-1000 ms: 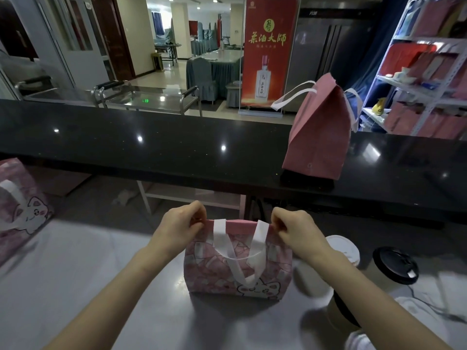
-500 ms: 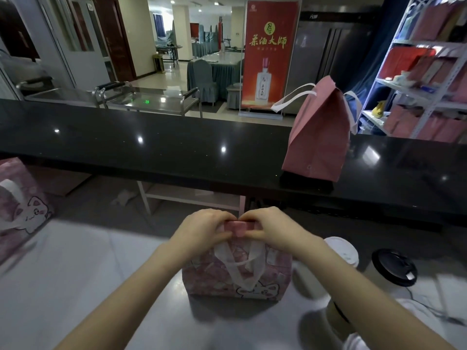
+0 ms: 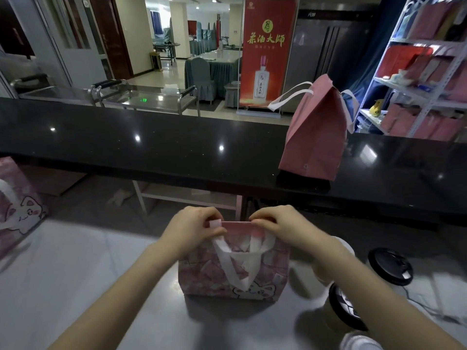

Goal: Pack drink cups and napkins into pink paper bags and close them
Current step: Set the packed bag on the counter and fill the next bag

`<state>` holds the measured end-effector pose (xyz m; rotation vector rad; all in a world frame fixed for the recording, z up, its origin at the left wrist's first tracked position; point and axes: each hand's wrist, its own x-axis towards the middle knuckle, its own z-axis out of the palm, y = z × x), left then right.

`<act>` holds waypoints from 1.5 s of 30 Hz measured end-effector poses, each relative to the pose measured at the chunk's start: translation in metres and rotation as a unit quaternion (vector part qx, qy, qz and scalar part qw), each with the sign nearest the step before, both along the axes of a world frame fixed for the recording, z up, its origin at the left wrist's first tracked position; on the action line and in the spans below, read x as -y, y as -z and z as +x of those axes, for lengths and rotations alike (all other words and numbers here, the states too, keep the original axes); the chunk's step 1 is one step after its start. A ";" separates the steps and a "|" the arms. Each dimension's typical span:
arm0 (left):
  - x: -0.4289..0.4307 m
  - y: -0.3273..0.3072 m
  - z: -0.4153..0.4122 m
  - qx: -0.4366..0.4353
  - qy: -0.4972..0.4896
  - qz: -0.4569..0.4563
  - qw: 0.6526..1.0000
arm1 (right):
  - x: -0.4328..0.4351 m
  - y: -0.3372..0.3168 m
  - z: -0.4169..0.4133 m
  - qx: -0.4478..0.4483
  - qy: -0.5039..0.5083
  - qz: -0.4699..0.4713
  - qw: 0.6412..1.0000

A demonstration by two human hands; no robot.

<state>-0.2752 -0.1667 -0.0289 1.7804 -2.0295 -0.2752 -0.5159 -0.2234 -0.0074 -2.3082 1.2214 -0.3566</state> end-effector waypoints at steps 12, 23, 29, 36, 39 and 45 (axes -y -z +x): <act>-0.026 0.005 0.045 -0.050 -0.090 -0.006 0.995 | 0.010 0.002 -0.034 -0.039 0.051 -0.058 0.996; -0.065 0.029 0.040 -0.305 0.031 0.032 0.951 | -0.005 0.025 -0.003 0.149 0.236 -0.032 0.960; -0.053 0.078 0.042 -0.344 -0.015 0.174 0.923 | -0.068 0.074 -0.005 0.163 0.291 -0.006 0.943; -0.079 0.108 0.028 -0.413 -0.060 0.238 0.877 | -0.139 0.108 0.014 0.303 0.300 0.234 0.874; -0.118 0.109 0.019 -0.420 -0.054 0.219 0.879 | -0.168 0.120 0.023 0.333 0.255 0.311 0.853; -0.170 0.120 0.003 -0.433 0.001 0.156 0.888 | -0.214 0.129 0.029 0.269 0.136 0.166 0.939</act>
